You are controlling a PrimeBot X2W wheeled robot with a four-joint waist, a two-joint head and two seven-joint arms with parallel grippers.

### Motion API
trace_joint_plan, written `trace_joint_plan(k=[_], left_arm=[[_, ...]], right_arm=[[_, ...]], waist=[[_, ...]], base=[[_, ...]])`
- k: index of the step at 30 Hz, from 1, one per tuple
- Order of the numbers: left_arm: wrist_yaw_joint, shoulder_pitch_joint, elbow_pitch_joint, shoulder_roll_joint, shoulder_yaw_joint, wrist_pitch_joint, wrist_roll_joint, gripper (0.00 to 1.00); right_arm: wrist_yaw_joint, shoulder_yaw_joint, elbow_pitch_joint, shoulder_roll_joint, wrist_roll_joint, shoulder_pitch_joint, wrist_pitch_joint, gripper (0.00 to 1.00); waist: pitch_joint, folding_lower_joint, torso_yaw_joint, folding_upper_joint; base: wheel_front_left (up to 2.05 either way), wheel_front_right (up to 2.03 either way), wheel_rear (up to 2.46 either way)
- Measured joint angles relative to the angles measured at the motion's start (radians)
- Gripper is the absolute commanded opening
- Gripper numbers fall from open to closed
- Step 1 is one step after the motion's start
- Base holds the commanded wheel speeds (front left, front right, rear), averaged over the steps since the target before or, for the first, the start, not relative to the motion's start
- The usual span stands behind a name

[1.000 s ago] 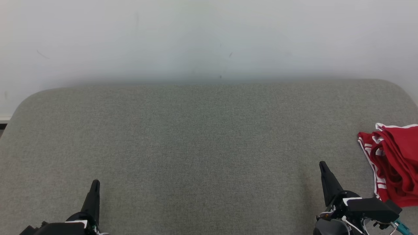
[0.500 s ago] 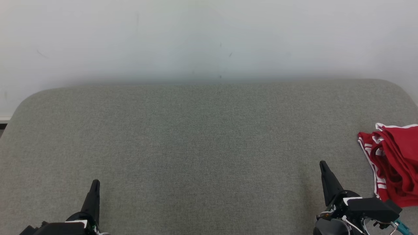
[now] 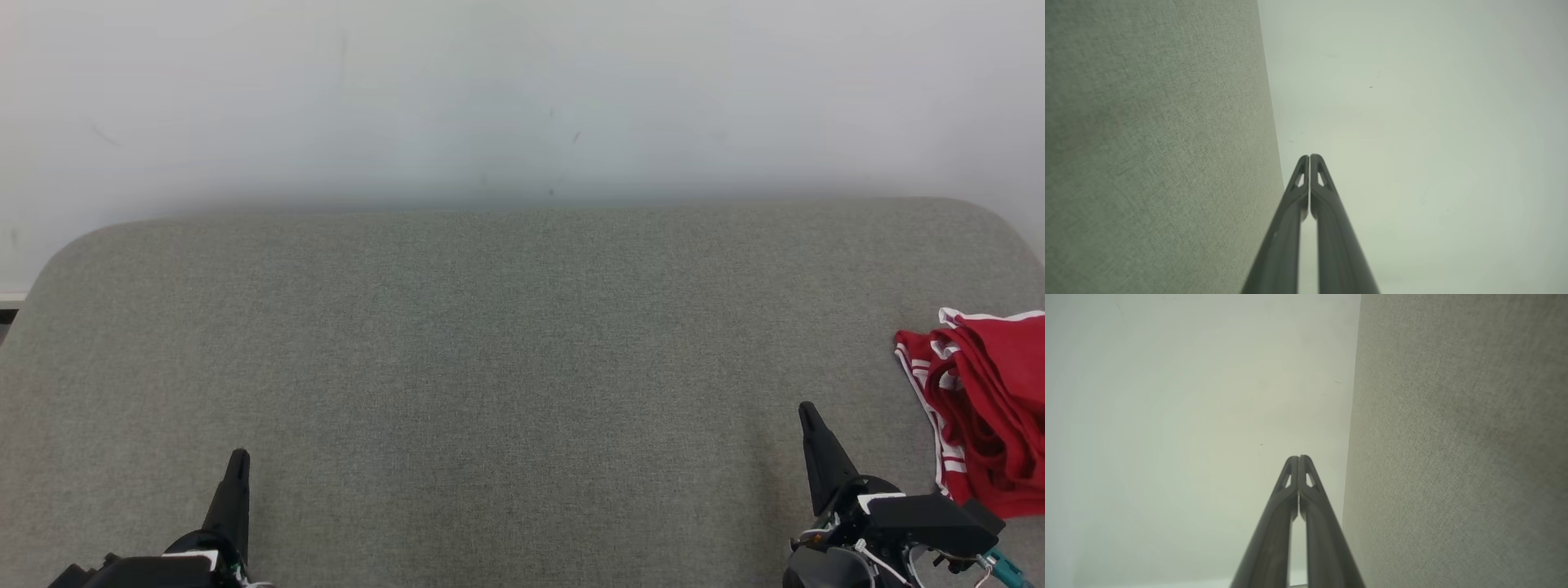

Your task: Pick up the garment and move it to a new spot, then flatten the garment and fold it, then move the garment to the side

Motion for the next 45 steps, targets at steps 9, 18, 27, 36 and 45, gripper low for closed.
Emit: trace_joint_plan(k=[9,18,27,36,45], left_arm=[[0.000,0.000,0.000,0.000,0.000,0.000,0.000,0.00],[0.000,0.000,0.000,0.000,0.000,0.000,0.000,0.00],[0.000,0.000,0.000,0.000,0.000,0.000,0.000,0.00],[0.000,0.000,0.000,0.000,0.000,0.000,0.000,0.00],[0.000,0.000,0.000,0.000,0.000,0.000,0.000,0.00]], right_arm=[[0.000,0.000,0.000,0.000,0.000,0.000,0.000,0.00],[0.000,0.000,0.000,0.000,0.000,0.000,0.000,0.00],[0.000,0.000,0.000,0.000,0.000,0.000,0.000,0.00],[0.000,0.000,0.000,0.000,0.000,0.000,0.000,0.00],[0.000,0.000,0.000,0.000,0.000,0.000,0.000,0.00]], waist=[[0.000,0.0000,0.000,0.0000],[0.000,0.0001,0.000,0.0001],[0.000,0.0001,0.000,0.0000],[0.000,0.0001,0.000,0.0000],[0.000,0.0001,0.000,0.0000]], base=[[0.00,0.00,0.00],[0.00,0.00,0.00],[0.00,0.00,0.00],[0.00,0.00,0.00],[0.00,0.00,0.00]])
